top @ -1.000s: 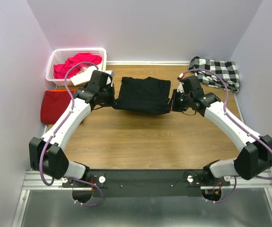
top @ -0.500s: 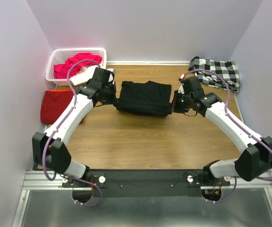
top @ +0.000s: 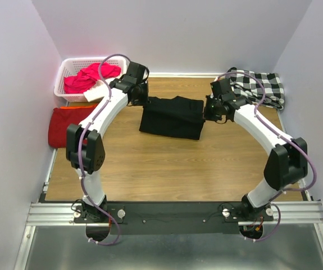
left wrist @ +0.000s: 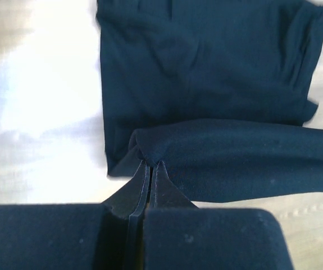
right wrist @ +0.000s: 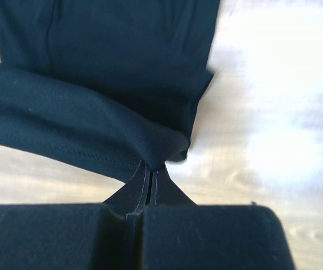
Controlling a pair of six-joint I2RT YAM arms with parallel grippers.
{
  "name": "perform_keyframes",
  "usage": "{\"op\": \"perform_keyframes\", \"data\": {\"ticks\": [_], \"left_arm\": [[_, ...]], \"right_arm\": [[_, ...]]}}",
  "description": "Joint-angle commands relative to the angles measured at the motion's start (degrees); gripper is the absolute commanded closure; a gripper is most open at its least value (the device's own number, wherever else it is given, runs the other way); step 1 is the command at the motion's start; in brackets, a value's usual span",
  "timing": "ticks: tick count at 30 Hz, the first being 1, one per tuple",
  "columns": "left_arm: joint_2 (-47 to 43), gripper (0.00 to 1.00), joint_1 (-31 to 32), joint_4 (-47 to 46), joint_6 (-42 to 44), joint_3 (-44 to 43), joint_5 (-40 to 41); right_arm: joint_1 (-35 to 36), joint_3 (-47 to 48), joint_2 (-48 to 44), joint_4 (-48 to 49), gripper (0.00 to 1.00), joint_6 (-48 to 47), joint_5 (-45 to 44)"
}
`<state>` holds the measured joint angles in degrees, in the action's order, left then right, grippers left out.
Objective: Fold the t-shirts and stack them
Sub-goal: Fold the long partially folded tshirt into a neat square
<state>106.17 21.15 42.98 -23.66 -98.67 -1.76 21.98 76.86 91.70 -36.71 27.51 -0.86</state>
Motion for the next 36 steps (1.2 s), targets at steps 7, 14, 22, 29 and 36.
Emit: {"op": "perform_keyframes", "data": {"ticks": [7,14,22,29,36], "left_arm": [[17.39,1.00,-2.51,4.92,3.88,-23.99,5.89],[29.26,1.00,-4.71,5.62,4.32,-34.82,-0.59],[36.39,1.00,-6.38,-5.35,7.66,-34.93,-9.13],[37.62,0.76,-6.56,-17.22,6.70,-35.80,-10.46],[31.56,0.60,-6.91,-26.10,3.71,-33.87,-4.92]], "right_arm": [[-5.54,13.13,15.07,3.48,0.99,-4.21,-2.30],[-7.12,23.32,26.85,3.66,0.99,-4.31,-0.63],[-8.09,32.20,36.43,4.19,0.99,-2.99,-1.33],[-8.70,41.86,43.37,4.63,0.79,-1.75,-2.48],[-11.16,50.40,44.71,4.72,0.52,-1.84,-3.09]]}}
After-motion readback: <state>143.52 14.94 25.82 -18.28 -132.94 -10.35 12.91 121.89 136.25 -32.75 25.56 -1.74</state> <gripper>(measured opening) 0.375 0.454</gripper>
